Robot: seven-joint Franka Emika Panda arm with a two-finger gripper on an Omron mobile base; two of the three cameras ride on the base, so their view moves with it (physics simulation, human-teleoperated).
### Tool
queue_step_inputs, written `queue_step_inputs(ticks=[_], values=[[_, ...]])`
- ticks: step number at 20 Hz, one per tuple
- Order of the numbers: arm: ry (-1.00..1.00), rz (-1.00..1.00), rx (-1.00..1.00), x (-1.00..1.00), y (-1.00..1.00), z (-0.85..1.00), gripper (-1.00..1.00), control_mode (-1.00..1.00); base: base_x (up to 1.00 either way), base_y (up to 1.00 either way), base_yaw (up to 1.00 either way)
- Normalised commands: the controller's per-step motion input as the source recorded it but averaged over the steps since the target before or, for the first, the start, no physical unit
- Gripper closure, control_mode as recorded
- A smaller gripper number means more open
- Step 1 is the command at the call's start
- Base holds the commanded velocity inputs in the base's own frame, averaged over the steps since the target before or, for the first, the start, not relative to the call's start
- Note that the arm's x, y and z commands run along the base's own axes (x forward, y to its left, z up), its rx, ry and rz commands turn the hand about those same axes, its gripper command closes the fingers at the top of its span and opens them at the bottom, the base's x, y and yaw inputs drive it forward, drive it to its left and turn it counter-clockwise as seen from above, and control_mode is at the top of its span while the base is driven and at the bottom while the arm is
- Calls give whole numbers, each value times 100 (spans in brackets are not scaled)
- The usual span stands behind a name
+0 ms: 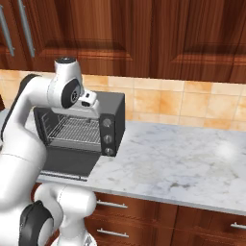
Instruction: Pull the toaster oven rack outwards. Pick up the baguette from the plate and place it on the toaster oven rack. Close the toaster oven door fully and set the temperature to the lowest setting.
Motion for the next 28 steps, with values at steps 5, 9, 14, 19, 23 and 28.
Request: queue_step_inputs(ticks=[5,9,14,19,23,28], values=[[-3,0,0,-30,24,-21,-100,-100,0,0,0],[0,0,0,-8,29,-22,-100,-100,0,0,0],[-8,0,0,0,32,-19,-100,-100,0,0,0],[-8,0,-1,0,28,-20,-100,-100,0,0,0],[-2,0,-3,0,26,-32,-100,-100,0,0,0],[-6,-2,-4,0,20,-29,-100,-100,0,0,0]])
